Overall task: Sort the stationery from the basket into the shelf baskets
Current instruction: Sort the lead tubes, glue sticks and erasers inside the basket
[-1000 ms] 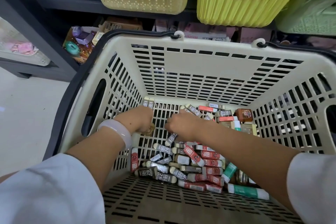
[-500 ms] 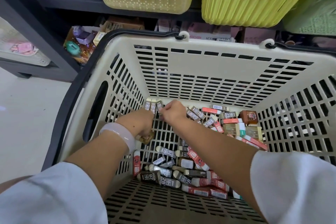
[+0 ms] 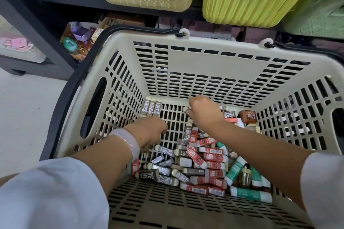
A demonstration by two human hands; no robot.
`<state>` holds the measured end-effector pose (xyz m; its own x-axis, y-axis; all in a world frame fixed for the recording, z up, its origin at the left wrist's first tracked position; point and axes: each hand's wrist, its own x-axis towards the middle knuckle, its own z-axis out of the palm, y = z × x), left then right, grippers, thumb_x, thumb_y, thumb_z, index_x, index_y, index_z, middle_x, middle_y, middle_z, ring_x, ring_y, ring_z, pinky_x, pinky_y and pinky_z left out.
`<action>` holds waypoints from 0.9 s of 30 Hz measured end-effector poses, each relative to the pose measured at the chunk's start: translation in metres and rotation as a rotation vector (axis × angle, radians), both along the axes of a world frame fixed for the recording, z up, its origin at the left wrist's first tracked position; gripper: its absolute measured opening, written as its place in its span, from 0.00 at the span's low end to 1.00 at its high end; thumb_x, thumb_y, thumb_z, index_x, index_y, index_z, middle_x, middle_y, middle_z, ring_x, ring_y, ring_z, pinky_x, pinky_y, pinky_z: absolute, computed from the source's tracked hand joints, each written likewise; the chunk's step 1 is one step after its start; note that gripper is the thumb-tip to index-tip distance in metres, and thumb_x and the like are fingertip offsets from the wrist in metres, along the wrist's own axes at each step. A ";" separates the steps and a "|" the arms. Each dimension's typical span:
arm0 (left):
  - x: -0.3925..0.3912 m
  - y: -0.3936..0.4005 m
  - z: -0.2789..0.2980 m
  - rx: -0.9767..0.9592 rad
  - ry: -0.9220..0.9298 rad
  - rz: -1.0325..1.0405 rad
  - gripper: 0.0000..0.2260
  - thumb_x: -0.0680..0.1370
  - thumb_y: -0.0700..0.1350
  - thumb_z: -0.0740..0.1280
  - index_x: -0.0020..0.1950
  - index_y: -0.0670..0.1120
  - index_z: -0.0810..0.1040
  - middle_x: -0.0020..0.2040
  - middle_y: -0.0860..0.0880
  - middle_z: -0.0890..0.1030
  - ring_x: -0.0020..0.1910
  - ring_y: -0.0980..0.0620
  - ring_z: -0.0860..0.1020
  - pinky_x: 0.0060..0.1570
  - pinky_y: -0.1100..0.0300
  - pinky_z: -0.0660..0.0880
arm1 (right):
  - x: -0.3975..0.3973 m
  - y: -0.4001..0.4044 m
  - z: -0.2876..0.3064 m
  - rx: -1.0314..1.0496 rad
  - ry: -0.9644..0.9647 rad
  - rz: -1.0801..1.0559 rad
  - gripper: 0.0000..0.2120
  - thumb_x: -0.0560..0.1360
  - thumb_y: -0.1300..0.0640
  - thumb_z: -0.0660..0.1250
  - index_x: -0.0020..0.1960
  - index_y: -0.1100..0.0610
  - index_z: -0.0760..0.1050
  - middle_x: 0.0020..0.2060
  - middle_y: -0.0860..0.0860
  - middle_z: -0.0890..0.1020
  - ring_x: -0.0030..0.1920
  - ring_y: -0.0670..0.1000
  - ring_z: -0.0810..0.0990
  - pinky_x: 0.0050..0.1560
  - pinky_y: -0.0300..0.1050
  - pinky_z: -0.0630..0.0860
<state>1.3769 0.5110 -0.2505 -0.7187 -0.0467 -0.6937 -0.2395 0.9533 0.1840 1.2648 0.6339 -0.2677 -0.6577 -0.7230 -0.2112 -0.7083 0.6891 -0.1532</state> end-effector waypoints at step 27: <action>-0.019 -0.015 0.011 0.751 0.254 1.475 0.02 0.79 0.39 0.61 0.49 0.41 0.71 0.47 0.40 0.77 0.40 0.48 0.79 0.26 0.64 0.78 | 0.022 -0.035 -0.004 -0.666 -1.005 -0.551 0.05 0.74 0.63 0.67 0.43 0.55 0.71 0.41 0.52 0.78 0.42 0.49 0.79 0.43 0.40 0.77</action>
<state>1.3574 0.4957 -0.2391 -0.4553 -0.4728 -0.7544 -0.6836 -0.3571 0.6365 1.2865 0.5993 -0.2717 -0.6636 -0.5678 -0.4871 0.2581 0.4374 -0.8615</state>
